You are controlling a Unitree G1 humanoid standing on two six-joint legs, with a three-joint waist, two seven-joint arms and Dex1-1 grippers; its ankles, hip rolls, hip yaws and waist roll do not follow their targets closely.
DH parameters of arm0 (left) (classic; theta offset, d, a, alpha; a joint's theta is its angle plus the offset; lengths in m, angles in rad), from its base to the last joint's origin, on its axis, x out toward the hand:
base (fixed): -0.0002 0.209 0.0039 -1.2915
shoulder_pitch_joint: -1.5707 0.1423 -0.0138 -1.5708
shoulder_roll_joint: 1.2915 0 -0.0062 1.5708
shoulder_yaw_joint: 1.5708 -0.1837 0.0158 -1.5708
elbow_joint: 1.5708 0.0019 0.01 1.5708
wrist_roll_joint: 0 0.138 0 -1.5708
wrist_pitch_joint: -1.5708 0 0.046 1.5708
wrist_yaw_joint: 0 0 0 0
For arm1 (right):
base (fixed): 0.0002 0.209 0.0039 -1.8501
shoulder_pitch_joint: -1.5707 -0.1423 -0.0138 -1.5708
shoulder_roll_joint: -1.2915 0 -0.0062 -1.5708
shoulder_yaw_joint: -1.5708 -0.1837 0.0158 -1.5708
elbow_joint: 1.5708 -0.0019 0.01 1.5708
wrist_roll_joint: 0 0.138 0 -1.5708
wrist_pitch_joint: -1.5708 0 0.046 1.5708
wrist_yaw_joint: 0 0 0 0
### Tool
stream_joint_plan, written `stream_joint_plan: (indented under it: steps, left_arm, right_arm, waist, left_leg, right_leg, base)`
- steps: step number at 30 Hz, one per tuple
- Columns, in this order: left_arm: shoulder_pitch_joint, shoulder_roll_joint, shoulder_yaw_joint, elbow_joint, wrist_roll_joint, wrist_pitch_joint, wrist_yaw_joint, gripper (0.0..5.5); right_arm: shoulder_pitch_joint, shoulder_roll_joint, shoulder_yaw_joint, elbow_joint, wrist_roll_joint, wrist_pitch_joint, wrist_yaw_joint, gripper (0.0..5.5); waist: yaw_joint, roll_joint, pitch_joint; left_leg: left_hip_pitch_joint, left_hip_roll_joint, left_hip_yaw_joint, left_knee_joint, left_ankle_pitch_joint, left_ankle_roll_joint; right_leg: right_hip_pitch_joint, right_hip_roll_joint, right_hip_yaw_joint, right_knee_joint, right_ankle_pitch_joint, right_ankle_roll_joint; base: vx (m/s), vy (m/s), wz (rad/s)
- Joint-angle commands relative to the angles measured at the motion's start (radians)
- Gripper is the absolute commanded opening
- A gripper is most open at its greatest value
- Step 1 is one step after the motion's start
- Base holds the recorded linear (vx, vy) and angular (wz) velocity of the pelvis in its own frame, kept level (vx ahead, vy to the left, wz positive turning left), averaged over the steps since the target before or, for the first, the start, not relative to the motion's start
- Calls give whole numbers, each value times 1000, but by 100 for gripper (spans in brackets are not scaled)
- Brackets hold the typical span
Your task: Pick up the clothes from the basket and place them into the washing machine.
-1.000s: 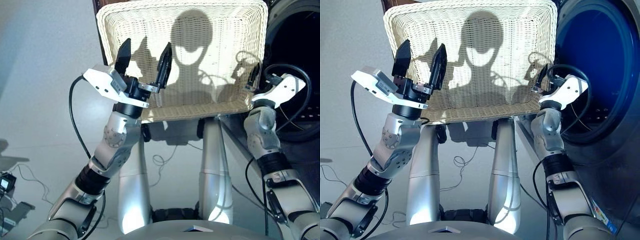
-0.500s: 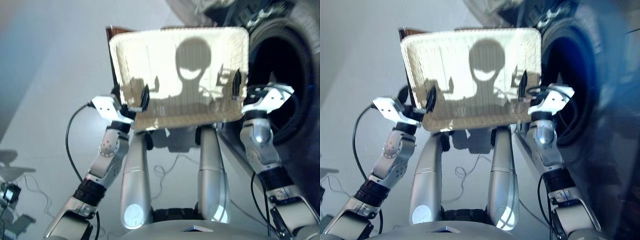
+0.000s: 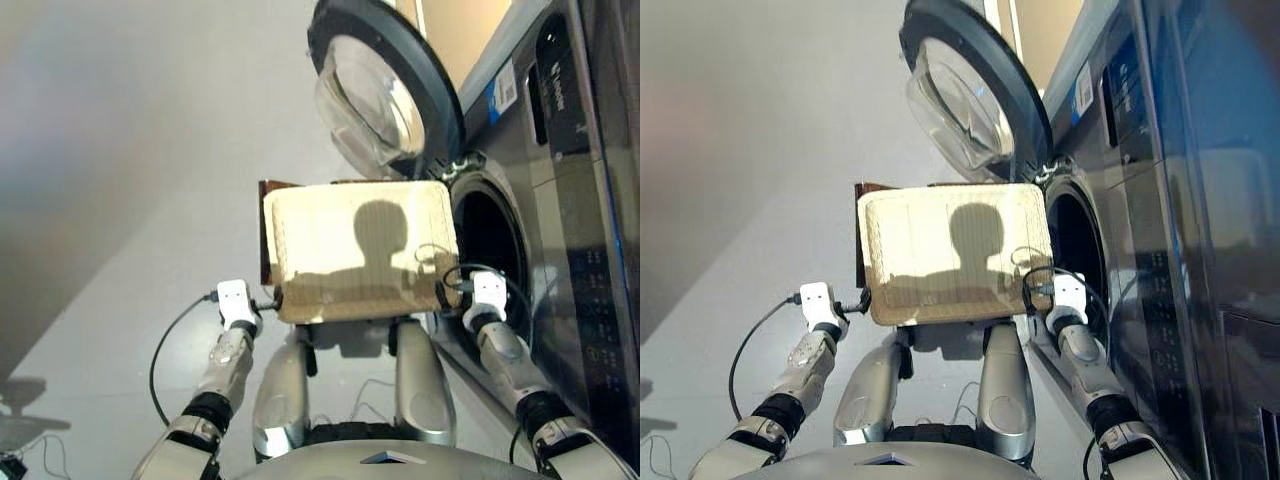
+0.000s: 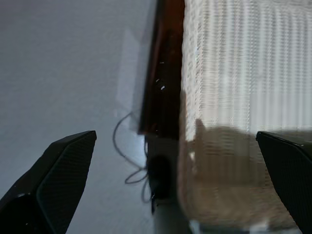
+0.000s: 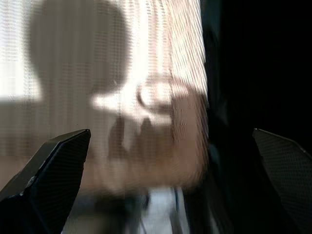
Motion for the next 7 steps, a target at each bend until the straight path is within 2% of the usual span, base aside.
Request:
stream_joint_plan:
  steps: [1, 4, 7]
  left_arm:
    - [14, 33, 46, 121, 118, 21, -40, 550]
    - [36, 30, 88, 244, 206, 54, -27, 550]
    - [69, 23, 100, 283, 253, 71, -46, 550]
  right_arm:
    - [49, 47, -24, 83, -60, 17, 20, 550]
    - [77, 83, -53, 188, -80, 47, 25, 550]
    - [119, 113, -93, 256, -72, 69, 38, 550]
  waist:
    - [0, -73, -94]
    - [-2, -77, -151]
    - [-4, -80, -194]
  left_leg:
    - [61, -32, 8, -45, 36, -19]
    - [121, -28, 21, -83, 37, -18]
    - [149, -24, 22, -83, 22, -19]
  right_leg:
    - [146, -24, -35, -279, 215, 86]
    - [198, -25, -43, -302, 214, 89]
    - [242, -23, -53, -311, 204, 88]
  base:
    - [127, 17, 48]
    - [120, 20, 32]
    - [102, 3, 4]
